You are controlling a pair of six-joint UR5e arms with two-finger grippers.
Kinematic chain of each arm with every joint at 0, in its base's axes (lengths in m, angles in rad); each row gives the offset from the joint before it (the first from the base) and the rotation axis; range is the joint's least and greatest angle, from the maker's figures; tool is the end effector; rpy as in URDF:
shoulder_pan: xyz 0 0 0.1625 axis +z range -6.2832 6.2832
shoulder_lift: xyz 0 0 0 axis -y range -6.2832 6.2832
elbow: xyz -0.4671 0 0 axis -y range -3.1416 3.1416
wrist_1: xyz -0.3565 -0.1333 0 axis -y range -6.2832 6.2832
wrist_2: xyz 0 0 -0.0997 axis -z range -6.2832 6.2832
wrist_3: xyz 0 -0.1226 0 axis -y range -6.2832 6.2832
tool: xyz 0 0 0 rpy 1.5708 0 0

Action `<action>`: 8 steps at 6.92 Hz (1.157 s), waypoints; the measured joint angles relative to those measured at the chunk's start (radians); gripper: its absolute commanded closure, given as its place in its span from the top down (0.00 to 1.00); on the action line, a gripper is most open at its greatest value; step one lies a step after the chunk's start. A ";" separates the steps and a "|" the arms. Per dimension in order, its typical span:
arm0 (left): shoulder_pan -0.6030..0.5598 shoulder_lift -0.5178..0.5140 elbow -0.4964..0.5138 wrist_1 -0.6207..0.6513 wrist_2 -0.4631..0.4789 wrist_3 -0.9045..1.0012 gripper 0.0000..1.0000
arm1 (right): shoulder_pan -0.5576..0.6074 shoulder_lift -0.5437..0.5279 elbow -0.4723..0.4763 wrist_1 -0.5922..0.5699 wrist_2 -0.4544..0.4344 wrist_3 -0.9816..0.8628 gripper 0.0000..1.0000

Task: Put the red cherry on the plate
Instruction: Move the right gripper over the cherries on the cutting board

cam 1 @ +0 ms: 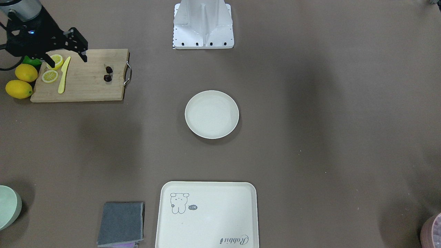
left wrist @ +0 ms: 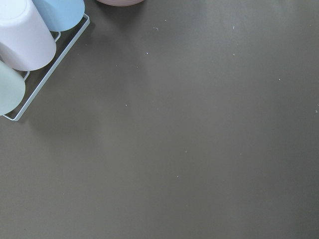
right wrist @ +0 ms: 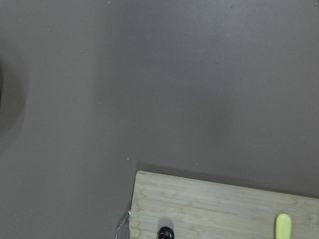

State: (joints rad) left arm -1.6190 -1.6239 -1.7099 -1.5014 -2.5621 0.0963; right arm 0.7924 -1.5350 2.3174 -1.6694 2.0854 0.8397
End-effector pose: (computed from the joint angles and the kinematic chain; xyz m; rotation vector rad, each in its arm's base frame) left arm -0.0539 -0.4799 0.6153 0.1838 0.9796 0.1049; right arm -0.2389 -0.3462 0.3977 0.1036 -0.8242 -0.1181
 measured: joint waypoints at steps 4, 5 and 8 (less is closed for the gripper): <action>-0.005 -0.022 0.000 0.025 -0.001 -0.004 0.98 | -0.273 -0.022 0.042 0.019 -0.224 0.253 0.94; -0.006 -0.040 0.000 0.049 0.000 -0.004 0.98 | -0.310 -0.043 0.034 0.034 -0.260 0.279 0.94; -0.007 -0.052 -0.004 0.066 0.001 -0.003 0.98 | -0.347 -0.160 -0.112 0.334 -0.304 0.304 0.92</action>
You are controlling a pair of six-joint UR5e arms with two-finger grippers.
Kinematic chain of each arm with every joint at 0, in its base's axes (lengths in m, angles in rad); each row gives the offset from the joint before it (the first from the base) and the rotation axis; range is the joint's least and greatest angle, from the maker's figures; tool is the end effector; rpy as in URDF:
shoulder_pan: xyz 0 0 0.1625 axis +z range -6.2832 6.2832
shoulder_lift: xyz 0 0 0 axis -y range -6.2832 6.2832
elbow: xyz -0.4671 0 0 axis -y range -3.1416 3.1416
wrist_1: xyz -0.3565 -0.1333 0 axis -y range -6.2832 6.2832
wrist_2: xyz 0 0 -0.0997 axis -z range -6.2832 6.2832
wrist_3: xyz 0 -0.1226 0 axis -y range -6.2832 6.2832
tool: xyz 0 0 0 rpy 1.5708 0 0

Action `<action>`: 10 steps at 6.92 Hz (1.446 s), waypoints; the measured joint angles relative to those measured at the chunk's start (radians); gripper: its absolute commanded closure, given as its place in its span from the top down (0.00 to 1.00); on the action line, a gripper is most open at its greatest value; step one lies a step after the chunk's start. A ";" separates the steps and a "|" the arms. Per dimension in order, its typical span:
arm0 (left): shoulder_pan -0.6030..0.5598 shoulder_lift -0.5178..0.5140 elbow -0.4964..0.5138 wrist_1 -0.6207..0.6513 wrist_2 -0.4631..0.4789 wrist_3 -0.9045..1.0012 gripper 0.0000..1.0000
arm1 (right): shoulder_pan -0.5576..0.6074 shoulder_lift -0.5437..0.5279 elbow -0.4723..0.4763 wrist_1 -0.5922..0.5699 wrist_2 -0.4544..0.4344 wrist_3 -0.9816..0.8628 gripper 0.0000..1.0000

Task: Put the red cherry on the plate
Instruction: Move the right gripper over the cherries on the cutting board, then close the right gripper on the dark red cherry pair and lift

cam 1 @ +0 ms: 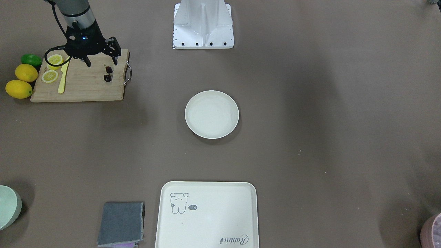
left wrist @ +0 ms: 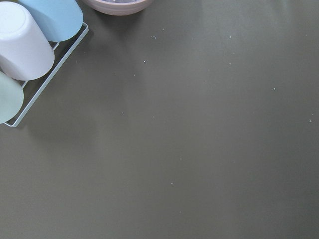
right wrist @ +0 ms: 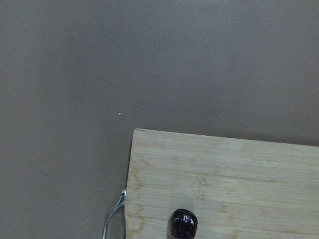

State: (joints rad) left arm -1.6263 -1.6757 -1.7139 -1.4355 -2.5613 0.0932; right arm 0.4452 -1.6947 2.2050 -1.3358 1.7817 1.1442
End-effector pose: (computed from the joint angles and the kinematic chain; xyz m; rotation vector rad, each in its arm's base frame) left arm -0.0585 -0.4987 0.5951 0.1766 0.9792 0.0904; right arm -0.3218 -0.2728 0.4724 0.1312 -0.7579 -0.0609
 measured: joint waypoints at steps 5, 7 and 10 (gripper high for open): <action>-0.001 -0.001 -0.014 0.002 0.001 -0.002 0.98 | -0.068 -0.067 -0.037 0.147 -0.041 0.097 0.86; -0.001 -0.001 -0.014 0.003 0.001 -0.003 0.98 | -0.112 -0.075 -0.031 0.149 -0.088 0.128 0.82; 0.000 -0.001 -0.013 0.002 0.001 -0.003 0.98 | -0.157 -0.092 -0.030 0.160 -0.135 0.145 0.41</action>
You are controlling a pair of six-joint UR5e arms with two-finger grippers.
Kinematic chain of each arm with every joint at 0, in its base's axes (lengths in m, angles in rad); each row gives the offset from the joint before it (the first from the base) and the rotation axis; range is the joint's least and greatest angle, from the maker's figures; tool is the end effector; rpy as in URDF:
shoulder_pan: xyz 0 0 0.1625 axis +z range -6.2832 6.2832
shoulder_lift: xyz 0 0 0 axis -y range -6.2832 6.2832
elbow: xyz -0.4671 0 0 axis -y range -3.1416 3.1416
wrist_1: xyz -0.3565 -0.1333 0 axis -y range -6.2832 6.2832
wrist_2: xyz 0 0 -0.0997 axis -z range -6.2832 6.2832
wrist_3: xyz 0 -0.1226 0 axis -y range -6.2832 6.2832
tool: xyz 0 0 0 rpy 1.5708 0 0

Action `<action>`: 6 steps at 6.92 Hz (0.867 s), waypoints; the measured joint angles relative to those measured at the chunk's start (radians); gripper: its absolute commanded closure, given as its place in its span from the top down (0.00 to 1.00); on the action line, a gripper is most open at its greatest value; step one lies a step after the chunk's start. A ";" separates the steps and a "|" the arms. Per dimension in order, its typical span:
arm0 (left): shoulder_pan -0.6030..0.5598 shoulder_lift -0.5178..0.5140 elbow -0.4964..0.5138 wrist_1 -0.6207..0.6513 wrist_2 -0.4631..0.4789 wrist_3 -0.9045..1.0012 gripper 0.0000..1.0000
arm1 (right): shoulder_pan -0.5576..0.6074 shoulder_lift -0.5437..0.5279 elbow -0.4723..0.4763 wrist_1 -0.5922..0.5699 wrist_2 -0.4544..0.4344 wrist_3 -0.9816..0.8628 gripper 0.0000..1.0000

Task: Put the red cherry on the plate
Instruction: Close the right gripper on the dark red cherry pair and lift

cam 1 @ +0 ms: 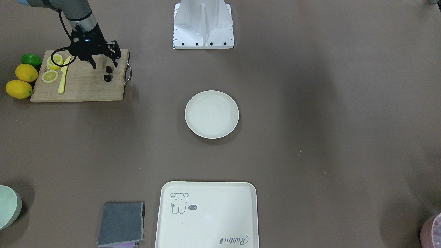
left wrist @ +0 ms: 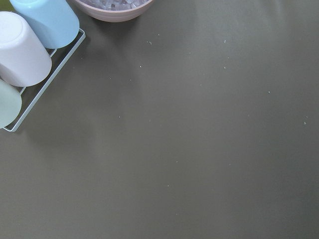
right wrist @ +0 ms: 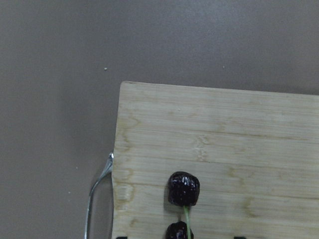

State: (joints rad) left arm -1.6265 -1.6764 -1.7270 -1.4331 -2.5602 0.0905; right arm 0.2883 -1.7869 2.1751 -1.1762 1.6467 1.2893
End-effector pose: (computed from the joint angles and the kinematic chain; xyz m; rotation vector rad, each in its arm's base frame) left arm -0.0587 -0.4984 0.5892 0.1857 0.9774 0.0933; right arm -0.3355 -0.2288 0.5001 0.1508 -0.7711 -0.0233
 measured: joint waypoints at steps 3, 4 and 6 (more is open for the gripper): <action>-0.001 0.001 -0.008 0.000 0.000 0.000 0.98 | -0.019 -0.049 0.000 0.076 -0.010 0.017 0.00; -0.001 0.002 -0.010 0.000 0.000 0.000 0.98 | -0.023 -0.052 0.000 0.081 -0.012 0.020 0.00; -0.001 0.004 -0.016 0.000 0.000 0.000 0.98 | -0.034 -0.055 0.001 0.084 -0.024 0.021 0.00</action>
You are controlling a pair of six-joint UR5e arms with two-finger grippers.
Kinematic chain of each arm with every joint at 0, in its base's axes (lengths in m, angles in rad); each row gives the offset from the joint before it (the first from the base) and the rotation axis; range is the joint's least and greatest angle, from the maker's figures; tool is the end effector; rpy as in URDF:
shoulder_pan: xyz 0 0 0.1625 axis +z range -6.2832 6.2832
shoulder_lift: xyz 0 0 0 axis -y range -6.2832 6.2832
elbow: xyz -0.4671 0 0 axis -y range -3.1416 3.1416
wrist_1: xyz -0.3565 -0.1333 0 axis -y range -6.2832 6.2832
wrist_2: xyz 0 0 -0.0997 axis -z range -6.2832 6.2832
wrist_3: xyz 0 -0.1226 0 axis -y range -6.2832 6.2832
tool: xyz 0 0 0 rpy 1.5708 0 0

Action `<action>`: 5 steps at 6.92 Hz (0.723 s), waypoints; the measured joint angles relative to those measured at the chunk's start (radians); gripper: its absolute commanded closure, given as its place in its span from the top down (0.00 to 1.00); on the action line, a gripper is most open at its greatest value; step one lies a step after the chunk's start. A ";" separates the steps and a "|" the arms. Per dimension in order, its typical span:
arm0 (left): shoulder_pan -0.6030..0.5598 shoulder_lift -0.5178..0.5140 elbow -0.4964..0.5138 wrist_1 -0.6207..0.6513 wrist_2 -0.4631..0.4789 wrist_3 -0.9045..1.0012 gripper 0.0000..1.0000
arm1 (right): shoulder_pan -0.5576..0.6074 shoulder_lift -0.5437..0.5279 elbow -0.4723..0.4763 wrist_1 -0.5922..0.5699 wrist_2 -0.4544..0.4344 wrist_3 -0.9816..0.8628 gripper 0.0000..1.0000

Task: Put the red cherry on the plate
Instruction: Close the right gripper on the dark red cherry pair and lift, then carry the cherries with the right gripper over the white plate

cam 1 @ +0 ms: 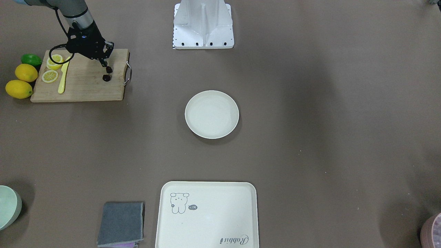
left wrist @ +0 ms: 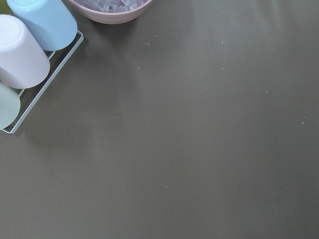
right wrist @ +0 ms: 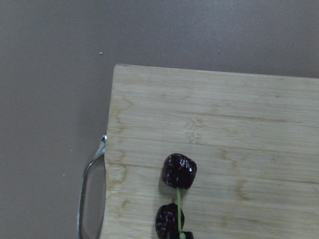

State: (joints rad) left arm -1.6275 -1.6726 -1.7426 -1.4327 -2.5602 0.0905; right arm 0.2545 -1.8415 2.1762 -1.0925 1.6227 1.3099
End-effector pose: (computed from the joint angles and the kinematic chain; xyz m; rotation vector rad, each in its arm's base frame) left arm -0.0591 -0.4960 0.5841 0.1966 0.9763 0.0980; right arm -0.3254 -0.2158 0.5072 0.1598 -0.7985 -0.0271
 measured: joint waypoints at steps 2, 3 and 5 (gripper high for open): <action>0.000 0.003 -0.007 0.000 0.000 0.000 0.98 | 0.008 -0.003 0.034 -0.009 0.013 -0.002 0.00; 0.000 0.003 -0.007 0.000 0.000 0.000 0.98 | 0.044 -0.006 0.081 -0.039 0.059 -0.006 0.00; 0.000 0.004 -0.010 0.000 0.000 0.000 0.98 | 0.235 0.026 0.196 -0.170 0.280 -0.065 0.00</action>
State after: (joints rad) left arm -1.6275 -1.6685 -1.7531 -1.4327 -2.5602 0.0905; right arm 0.4898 -1.8154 2.3720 -1.2624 1.9032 1.2444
